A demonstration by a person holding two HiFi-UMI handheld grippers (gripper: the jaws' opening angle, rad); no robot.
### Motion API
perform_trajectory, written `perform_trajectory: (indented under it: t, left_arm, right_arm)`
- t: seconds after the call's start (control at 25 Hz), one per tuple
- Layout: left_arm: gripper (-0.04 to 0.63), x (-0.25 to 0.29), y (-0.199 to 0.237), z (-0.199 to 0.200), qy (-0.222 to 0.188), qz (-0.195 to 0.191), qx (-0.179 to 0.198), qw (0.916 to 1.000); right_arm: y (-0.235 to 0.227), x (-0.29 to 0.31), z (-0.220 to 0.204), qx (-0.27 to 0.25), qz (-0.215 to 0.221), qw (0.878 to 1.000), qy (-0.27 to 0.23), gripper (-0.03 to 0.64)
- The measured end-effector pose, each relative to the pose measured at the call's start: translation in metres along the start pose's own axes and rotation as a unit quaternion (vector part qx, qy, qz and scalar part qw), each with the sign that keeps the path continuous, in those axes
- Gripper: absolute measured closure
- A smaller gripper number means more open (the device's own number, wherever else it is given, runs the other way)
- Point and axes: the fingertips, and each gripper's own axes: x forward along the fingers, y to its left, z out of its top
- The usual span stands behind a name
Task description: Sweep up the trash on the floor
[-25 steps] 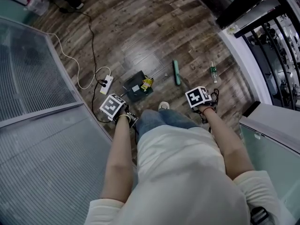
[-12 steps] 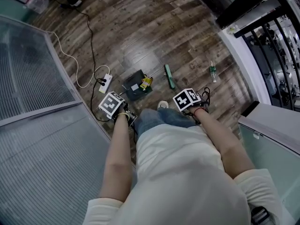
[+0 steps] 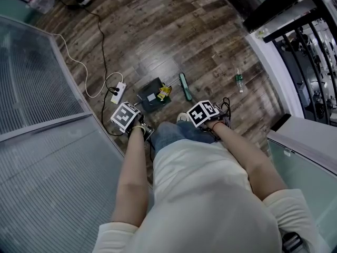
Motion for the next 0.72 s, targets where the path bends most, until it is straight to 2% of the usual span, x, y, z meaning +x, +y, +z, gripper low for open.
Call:
perform_trajectory:
  t: [0.32,0.72]
  left_arm:
    - [0.495,-0.002,-0.001,0.001,0.001,0.000,0.000,1.0000]
    - [0.495,0.000,-0.002,0.000,0.002,0.000,0.001,1.0000]
  right_arm:
    - [0.018,-0.005,0.011,-0.003,0.023,1.000,-0.009,0.515]
    - [0.044,-0.008,0.022,-0.042,0.039,0.998,-0.013,0.515]
